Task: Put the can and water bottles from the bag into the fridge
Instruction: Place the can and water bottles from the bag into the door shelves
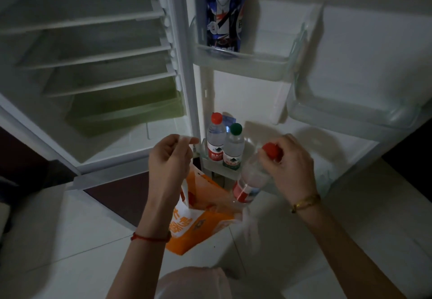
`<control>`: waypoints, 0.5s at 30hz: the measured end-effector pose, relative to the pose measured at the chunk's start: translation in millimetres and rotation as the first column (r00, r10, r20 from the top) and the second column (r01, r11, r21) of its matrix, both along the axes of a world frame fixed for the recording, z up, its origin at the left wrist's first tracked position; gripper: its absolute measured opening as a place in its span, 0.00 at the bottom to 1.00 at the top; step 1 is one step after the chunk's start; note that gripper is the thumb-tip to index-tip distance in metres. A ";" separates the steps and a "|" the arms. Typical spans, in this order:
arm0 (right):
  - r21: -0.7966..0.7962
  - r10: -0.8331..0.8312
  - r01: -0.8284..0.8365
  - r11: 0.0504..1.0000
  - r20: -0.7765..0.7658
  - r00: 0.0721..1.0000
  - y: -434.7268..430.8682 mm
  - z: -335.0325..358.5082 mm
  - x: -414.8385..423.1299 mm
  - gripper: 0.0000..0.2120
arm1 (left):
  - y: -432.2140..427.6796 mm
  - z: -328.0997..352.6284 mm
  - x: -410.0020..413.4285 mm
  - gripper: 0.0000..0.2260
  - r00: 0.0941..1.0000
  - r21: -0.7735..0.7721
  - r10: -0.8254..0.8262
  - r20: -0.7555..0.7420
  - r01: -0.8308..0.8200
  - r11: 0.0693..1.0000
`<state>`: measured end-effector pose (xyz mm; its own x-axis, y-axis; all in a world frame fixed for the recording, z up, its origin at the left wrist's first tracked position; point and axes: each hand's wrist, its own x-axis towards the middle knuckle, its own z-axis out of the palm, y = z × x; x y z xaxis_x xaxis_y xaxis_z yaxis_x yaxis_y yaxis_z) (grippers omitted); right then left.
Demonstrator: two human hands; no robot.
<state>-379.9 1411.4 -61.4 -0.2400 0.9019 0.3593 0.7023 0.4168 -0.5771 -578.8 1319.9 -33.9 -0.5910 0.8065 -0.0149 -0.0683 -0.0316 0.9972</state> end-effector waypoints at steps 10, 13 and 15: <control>0.158 -0.168 0.177 0.971 -0.069 0.983 15.2 3.8 -2.9 0.10 | -1.0 -0.9 -26.8 0.12 0.999 -0.010 0.031 -0.008 -0.031 0.999; 0.183 -0.190 0.209 0.961 -0.115 0.975 17.1 0.4 -9.4 0.13 | 0.7 -2.4 -31.8 0.12 1.000 -0.023 0.031 0.003 -0.031 0.999; 0.200 -0.190 0.210 0.957 -0.114 0.975 20.1 -4.7 -13.9 0.14 | 0.9 -2.9 -34.0 0.12 1.000 -0.022 0.027 0.005 -0.027 0.999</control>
